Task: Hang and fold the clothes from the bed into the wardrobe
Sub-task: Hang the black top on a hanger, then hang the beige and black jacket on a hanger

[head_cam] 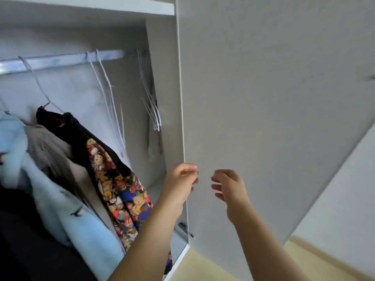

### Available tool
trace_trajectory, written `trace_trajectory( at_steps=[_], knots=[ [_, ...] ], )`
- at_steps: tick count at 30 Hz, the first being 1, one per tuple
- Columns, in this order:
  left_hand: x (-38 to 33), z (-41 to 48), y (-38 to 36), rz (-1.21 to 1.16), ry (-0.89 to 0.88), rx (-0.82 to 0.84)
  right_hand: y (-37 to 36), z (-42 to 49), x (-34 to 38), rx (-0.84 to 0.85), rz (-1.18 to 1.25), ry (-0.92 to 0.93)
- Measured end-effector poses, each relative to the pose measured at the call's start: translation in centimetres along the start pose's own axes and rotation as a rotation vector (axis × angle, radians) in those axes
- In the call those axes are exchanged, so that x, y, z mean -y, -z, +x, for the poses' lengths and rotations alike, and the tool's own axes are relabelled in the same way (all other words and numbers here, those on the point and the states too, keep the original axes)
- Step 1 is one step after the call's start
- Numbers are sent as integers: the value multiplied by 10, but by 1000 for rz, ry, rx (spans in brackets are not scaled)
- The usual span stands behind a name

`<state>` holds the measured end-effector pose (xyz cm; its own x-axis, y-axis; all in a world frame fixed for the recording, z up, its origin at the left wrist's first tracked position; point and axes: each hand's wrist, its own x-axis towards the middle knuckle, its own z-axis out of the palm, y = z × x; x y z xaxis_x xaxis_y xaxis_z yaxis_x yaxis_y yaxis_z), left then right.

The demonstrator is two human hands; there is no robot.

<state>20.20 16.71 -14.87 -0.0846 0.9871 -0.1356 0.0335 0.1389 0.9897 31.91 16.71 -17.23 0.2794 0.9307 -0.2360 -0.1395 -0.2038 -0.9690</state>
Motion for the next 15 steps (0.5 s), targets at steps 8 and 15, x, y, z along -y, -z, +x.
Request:
trace_trajectory(
  at_steps=[8, 15],
  knots=[
    [52, -101, -147, 90, 140, 301, 198, -87, -47, -269, 45, -108],
    [101, -238, -289, 198, 253, 663, 378, -207, -101, -636, 122, -207]
  ],
)
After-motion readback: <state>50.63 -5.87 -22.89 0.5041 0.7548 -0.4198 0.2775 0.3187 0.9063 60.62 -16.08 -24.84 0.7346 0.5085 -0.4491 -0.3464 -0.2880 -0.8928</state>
